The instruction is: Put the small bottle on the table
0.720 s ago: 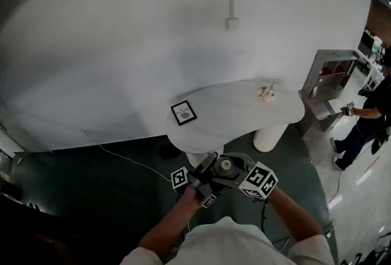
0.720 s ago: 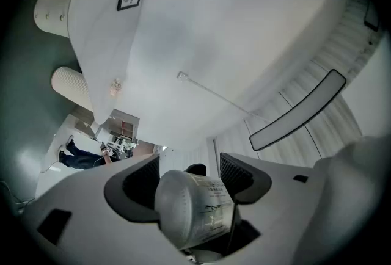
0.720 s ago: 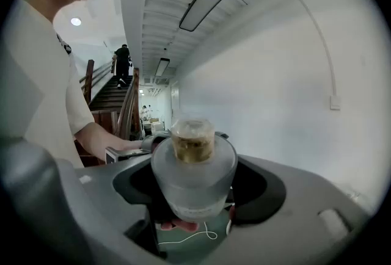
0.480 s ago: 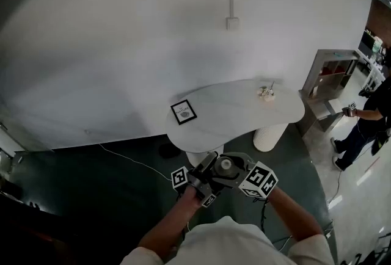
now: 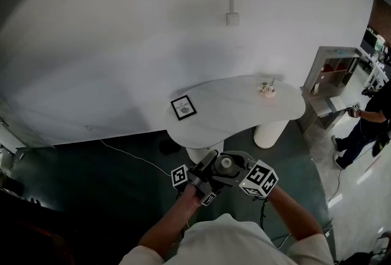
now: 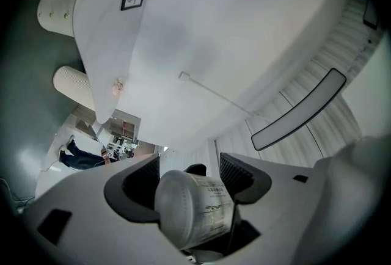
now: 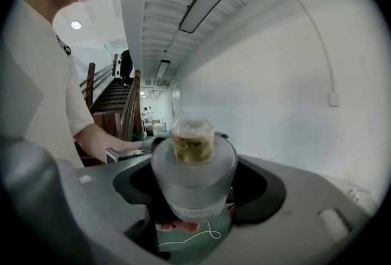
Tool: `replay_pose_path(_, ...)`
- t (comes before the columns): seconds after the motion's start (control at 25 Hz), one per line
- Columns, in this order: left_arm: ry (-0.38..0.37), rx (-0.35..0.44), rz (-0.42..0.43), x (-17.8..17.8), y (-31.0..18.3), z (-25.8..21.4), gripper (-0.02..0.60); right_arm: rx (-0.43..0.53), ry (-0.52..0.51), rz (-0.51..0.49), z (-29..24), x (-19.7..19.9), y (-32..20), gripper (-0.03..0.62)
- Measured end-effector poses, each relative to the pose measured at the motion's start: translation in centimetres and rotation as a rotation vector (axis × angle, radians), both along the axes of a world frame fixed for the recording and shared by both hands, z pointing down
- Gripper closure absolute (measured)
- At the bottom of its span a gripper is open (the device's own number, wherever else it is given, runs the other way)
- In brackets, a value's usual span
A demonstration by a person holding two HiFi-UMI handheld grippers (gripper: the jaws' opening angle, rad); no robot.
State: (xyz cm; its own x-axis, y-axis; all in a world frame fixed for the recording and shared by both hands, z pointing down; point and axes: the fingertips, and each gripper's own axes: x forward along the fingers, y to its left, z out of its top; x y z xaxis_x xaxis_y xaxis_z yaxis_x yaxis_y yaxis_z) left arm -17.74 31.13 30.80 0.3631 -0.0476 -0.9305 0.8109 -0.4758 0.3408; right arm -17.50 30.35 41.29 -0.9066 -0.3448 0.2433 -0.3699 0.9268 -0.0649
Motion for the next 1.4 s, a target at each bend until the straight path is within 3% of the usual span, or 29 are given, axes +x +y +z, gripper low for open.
replay_pose_path(1.4, -0.033, -0.057, -0.046, 9.4, -1.5, 4.0, 0.288, -0.033, -0.005, -0.075, 4.1, 8.9, -0.7, 0.247)
